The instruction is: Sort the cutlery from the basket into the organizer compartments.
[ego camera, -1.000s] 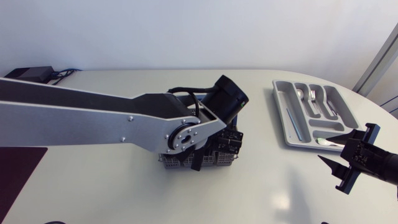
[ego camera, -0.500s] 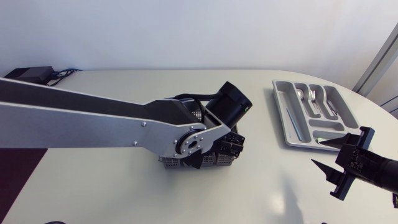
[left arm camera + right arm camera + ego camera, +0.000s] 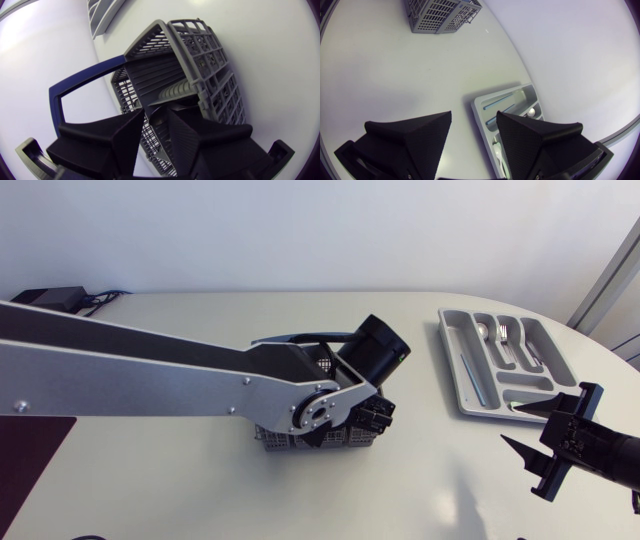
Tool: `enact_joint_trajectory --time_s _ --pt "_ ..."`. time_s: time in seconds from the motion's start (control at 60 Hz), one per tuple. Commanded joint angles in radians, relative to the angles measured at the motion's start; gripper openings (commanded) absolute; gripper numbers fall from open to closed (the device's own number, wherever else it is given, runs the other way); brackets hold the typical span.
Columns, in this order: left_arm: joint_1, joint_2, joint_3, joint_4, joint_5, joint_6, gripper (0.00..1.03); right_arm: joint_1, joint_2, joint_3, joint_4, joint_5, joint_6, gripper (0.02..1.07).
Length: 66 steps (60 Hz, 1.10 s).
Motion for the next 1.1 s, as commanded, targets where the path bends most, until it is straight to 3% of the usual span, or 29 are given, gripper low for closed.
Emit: enact_joint_trajectory --time_s 0.0,0.2,0.467,0.65,0.817,1.083 --pt "0.007 0.026 0.02 0.001 -0.025 0.043 0.33 0.01 -0.008 -0.023 -0.018 0.0 0.019 0.68" --pt "0.01 0.014 0.026 -0.09 -0.035 0.041 0.26 0.01 -0.013 -0.018 -0.019 -0.001 0.019 0.68" --pt "0.01 0.011 0.042 -0.164 -0.033 0.034 0.25 0.01 -0.022 -0.02 -0.022 0.0 0.024 0.68" --pt "0.007 0.005 0.083 -0.28 -0.028 0.011 0.24 0.01 -0.027 -0.018 -0.022 -0.003 0.024 0.68" --pt "0.006 -0.006 0.106 -0.372 0.01 0.017 0.17 0.01 -0.042 -0.018 -0.033 -0.004 0.027 0.68" --pt "0.015 0.008 0.083 -0.404 0.024 0.057 0.13 0.01 -0.051 -0.018 -0.036 -0.004 0.027 0.68"
